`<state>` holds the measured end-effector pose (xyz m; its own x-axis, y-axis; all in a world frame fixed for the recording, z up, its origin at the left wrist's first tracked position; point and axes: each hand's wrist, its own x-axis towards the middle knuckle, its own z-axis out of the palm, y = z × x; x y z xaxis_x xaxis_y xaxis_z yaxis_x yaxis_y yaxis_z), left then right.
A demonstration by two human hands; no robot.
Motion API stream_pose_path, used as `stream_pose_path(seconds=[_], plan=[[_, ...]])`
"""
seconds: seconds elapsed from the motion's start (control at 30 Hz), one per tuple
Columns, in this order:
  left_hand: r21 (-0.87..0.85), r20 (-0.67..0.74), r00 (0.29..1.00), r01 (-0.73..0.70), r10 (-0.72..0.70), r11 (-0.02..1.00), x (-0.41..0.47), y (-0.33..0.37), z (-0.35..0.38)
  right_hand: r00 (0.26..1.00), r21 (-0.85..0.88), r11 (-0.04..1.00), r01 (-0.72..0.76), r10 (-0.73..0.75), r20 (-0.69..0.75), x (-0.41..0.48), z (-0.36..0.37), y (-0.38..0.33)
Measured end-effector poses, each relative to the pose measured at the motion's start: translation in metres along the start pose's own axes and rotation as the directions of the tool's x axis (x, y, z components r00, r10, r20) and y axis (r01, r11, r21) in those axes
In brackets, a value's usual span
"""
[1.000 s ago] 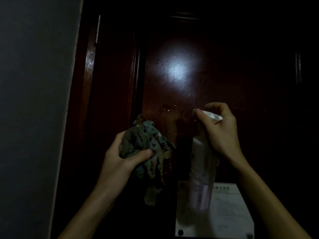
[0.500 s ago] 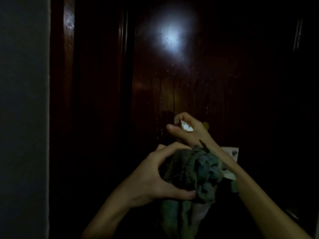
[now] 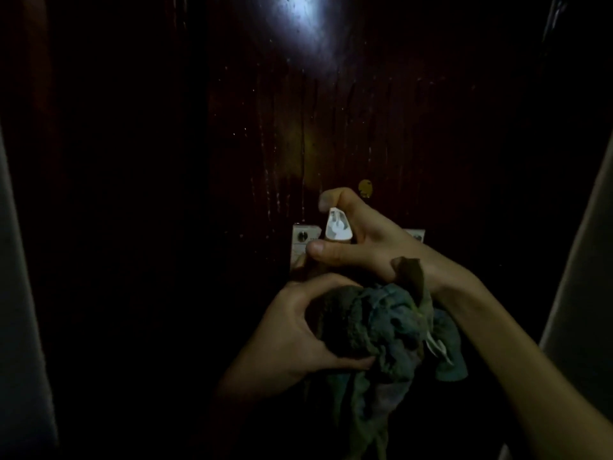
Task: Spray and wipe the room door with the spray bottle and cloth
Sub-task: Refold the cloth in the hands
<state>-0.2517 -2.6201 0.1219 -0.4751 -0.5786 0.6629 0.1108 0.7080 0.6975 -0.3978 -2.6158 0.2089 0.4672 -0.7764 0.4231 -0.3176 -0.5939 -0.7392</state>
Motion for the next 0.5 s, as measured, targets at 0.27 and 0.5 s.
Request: stream_pose_path(seconds=[0.27, 0.5], plan=[[-0.114, 0.028, 0.999, -0.013, 0.017, 0.993, 0.002, 0.010, 0.002, 1.000, -0.215, 0.977, 0.003, -0.009, -0.026, -0.007, -0.002, -0.017], [-0.138, -0.087, 0.996, -0.020, 0.008, 0.990, 0.003, 0.001, 0.008, 0.996, -0.223, 0.972, -0.073, 0.059, -0.065, 0.004, -0.011, -0.007]])
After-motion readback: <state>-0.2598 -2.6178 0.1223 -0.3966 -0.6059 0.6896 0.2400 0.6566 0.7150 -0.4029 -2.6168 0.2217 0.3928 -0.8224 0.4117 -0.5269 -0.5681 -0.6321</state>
